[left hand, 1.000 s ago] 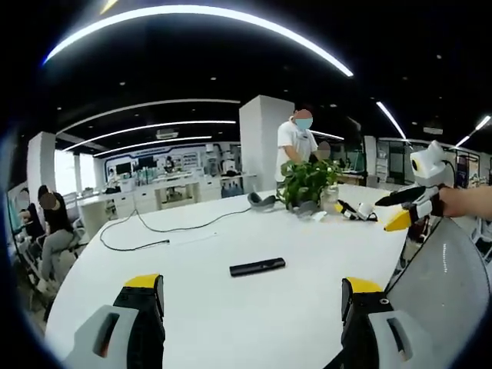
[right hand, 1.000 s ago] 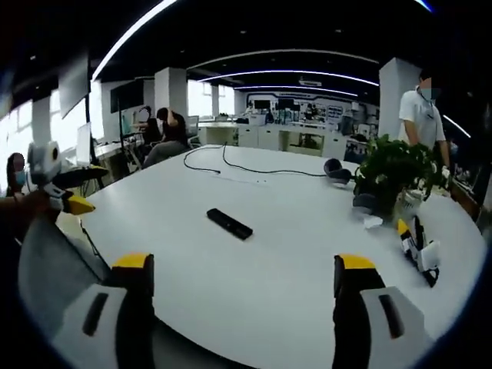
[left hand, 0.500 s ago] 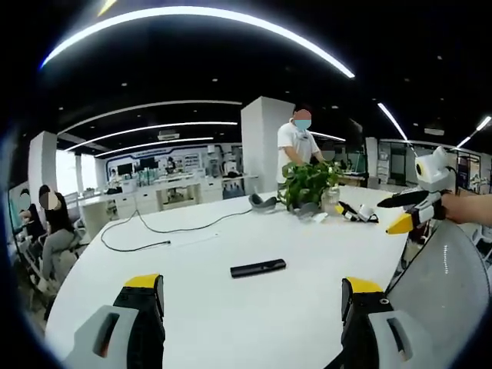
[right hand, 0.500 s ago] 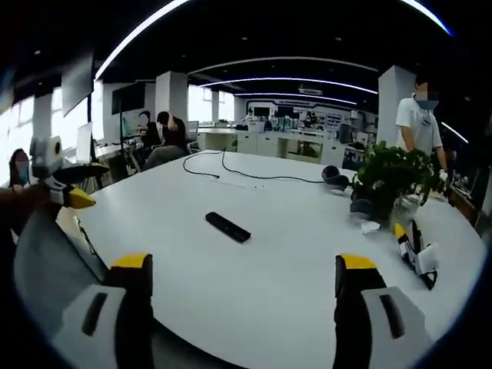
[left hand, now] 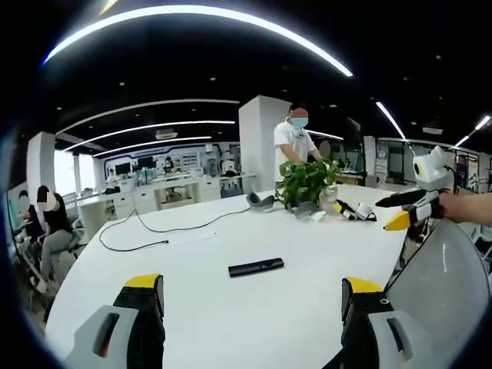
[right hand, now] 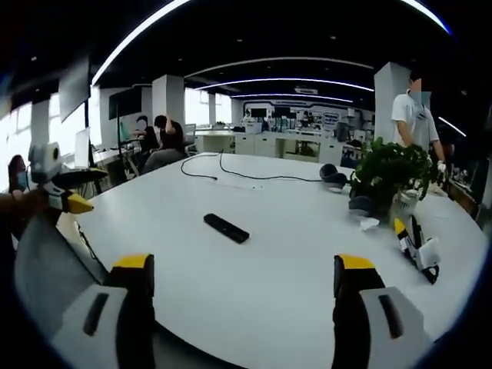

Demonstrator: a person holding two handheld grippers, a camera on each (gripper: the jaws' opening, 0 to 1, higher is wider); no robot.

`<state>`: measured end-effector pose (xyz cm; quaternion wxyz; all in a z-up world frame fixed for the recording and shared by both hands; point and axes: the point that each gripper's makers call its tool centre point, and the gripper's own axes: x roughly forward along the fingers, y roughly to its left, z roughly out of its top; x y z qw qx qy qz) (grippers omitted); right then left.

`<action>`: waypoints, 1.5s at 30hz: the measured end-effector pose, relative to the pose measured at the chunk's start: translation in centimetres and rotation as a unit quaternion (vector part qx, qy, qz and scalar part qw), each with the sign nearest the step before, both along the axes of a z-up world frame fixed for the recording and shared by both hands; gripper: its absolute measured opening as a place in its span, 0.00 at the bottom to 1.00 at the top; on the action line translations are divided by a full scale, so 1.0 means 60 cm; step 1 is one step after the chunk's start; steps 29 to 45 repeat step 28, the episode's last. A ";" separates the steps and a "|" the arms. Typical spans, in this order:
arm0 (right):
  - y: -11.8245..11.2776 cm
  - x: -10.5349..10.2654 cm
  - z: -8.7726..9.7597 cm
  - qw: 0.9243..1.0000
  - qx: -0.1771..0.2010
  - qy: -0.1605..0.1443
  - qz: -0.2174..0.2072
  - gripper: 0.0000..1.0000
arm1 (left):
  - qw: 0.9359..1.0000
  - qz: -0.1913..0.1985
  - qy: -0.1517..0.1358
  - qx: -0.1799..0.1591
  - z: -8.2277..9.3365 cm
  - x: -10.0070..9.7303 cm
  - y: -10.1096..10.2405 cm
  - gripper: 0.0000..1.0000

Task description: Press the specified remote control buttons in sequence, fully releasing each button before pressing the next.

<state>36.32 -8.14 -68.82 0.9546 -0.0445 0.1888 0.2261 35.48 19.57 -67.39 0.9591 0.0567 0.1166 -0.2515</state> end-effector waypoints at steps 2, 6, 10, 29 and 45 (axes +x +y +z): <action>0.001 0.000 -0.004 1.000 -0.001 0.005 0.003 1.00 | 1.000 0.003 -0.003 -0.007 0.004 0.000 0.002 1.00; 0.002 0.002 -0.010 1.000 -0.012 0.011 0.002 1.00 | 1.000 0.006 -0.002 -0.014 0.004 0.002 0.005 1.00; 0.002 0.001 -0.013 1.000 -0.018 0.013 0.003 1.00 | 1.000 0.008 0.000 -0.020 0.004 0.002 0.006 1.00; -0.002 -0.001 -0.011 1.000 0.008 0.018 -0.004 0.96 | 1.000 -0.009 0.015 -0.013 -0.007 -0.001 -0.003 0.99; -0.002 -0.001 -0.011 1.000 0.008 0.018 -0.004 0.96 | 1.000 -0.009 0.015 -0.013 -0.007 -0.001 -0.003 0.99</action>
